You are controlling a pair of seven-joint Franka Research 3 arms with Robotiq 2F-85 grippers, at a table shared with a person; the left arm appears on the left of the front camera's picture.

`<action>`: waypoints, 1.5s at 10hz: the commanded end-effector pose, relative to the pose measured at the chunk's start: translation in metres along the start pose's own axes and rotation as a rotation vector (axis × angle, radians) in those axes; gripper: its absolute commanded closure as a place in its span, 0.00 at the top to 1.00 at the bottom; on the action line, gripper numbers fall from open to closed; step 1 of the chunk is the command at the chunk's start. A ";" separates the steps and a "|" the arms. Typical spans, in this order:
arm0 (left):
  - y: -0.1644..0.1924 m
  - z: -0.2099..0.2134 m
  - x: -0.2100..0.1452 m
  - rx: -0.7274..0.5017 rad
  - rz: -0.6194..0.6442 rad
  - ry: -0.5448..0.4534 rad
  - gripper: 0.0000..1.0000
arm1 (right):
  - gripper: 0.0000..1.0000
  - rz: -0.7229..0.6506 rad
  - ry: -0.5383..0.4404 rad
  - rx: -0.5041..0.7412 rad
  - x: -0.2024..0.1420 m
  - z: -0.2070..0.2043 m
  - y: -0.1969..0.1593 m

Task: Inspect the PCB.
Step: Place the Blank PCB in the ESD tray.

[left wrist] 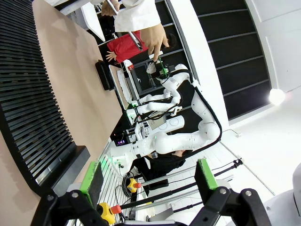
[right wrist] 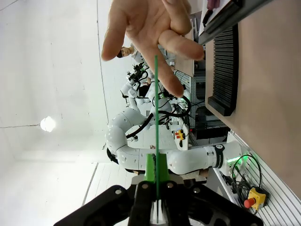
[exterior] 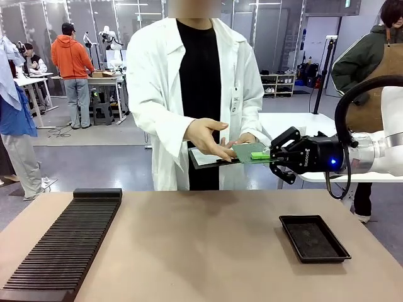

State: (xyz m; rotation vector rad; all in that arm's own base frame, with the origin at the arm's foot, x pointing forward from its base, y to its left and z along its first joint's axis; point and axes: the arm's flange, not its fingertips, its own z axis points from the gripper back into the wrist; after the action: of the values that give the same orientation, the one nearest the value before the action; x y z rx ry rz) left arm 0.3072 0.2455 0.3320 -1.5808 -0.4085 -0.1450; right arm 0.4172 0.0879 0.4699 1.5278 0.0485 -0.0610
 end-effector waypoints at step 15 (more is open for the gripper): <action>-0.005 -0.001 0.003 0.026 0.013 0.003 1.00 | 0.03 0.112 -0.144 -0.423 -0.001 0.091 -0.052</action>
State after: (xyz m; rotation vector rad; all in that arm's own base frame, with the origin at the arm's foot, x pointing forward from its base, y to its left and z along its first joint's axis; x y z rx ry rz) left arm 0.3072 0.2455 0.3320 -1.5808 -0.4085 -0.1450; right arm 0.4121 0.0015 0.4319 1.1634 -0.1095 -0.0641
